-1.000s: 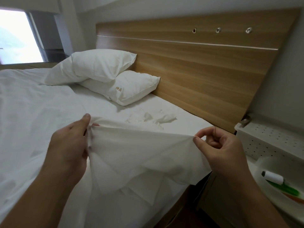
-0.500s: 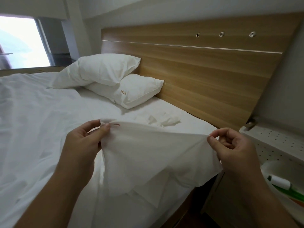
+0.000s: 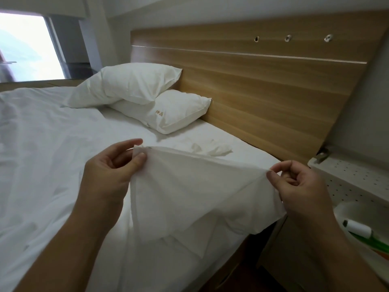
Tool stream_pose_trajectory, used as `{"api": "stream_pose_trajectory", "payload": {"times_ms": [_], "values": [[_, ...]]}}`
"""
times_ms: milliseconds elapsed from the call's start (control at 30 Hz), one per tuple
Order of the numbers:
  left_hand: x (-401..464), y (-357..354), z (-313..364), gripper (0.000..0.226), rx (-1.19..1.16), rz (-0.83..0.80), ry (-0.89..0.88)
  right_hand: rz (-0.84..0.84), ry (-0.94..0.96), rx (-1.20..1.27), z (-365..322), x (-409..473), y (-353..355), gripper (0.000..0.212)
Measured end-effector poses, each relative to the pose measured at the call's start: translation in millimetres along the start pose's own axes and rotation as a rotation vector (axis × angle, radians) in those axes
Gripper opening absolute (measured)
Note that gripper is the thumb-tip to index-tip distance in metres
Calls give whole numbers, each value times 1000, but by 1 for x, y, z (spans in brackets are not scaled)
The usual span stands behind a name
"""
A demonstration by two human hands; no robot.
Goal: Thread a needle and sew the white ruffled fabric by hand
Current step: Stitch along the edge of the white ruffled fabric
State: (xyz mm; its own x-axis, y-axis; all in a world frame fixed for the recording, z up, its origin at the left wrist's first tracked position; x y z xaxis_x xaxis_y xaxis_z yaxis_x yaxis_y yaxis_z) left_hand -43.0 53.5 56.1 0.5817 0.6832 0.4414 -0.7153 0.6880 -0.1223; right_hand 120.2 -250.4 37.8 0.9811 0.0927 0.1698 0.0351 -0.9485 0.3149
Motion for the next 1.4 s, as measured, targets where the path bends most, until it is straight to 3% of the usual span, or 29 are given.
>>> {"api": "stream_pose_trajectory", "payload": {"times_ms": [333,600,967,1400], "values": [[1,-1,-8,5,164,47,-41,10,27,-77,5,0,-3,8],[2,0,-7,9,174,116,-28,22,26,-85,7,0,-3,11],[-2,-12,-6,5,123,15,-42,96,-121,285,10,6,7,7],[2,-5,-13,6,81,63,-26,11,-43,172,11,7,6,5]]}}
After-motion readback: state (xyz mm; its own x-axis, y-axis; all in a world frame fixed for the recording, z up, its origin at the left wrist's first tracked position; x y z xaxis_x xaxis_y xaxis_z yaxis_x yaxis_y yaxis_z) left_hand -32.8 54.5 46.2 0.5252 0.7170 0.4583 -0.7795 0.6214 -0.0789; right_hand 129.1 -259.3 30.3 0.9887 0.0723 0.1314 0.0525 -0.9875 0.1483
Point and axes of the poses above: each hand's wrist, its own x-axis towards the middle knuckle, its own y-axis out of the back of the hand, z = x × y, the point moved 2 cm from there along x, towards the middle knuckle, and after that the axes turned 13 degrees about -y, right-handed, at the moved point
